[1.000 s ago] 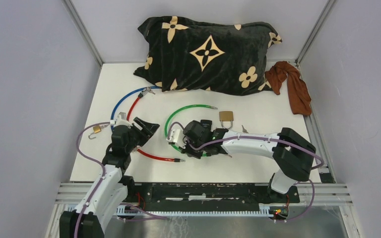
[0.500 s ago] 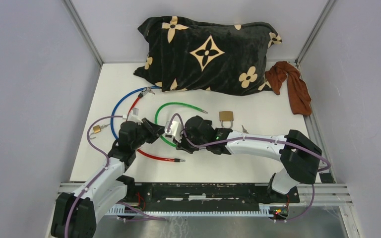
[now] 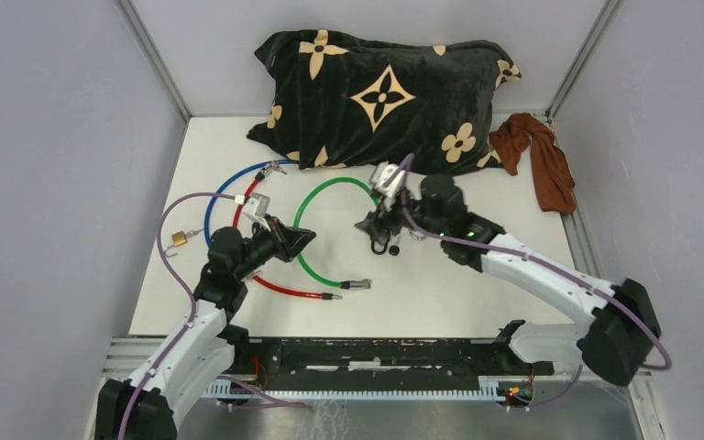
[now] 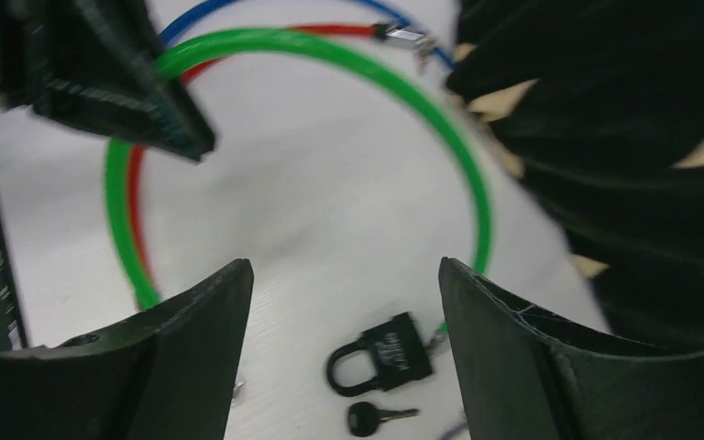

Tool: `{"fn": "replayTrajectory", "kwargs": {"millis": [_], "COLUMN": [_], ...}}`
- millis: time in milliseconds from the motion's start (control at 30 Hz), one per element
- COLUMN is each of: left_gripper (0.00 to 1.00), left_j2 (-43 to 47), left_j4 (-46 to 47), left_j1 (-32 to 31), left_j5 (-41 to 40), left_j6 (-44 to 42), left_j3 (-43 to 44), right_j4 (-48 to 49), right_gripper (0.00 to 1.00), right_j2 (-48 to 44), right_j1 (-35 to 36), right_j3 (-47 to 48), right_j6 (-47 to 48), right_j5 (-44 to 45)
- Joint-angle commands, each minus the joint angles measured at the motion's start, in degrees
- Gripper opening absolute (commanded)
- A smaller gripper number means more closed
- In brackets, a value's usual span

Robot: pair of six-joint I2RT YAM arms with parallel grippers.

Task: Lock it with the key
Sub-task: Pick up the lock from the center of the board.

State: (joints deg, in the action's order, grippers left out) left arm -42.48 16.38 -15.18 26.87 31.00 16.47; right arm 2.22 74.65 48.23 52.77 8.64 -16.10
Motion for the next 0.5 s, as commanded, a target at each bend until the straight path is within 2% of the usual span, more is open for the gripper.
{"fn": "replayTrajectory", "kwargs": {"millis": [0,133,233,467], "left_gripper": [0.02,0.02,0.02,0.02], "left_j2": [1.7,2.7,3.2,4.6], "left_j4": [8.3,8.7,8.8,8.7], "left_j1": [0.2,0.2,0.2,0.2], "left_j5": [10.3,15.0,15.9,16.2], "left_j6": [-13.7,-17.9,-17.9,-17.3], "left_j3": [1.7,1.7,1.9,1.4], "right_j4": [5.8,5.4,6.4,7.1], "right_gripper": [0.81,0.84,0.83,0.73], "right_j2": [-7.6,-5.6,-1.5,4.6], "right_j1": [-8.5,-12.7,-15.5,-18.3], "right_j3": [-2.9,-3.5,-3.2,-3.1], "right_j6": [-0.2,1.7,2.7,1.2], "right_j5": [-1.1,5.6,4.1,-3.5]}}
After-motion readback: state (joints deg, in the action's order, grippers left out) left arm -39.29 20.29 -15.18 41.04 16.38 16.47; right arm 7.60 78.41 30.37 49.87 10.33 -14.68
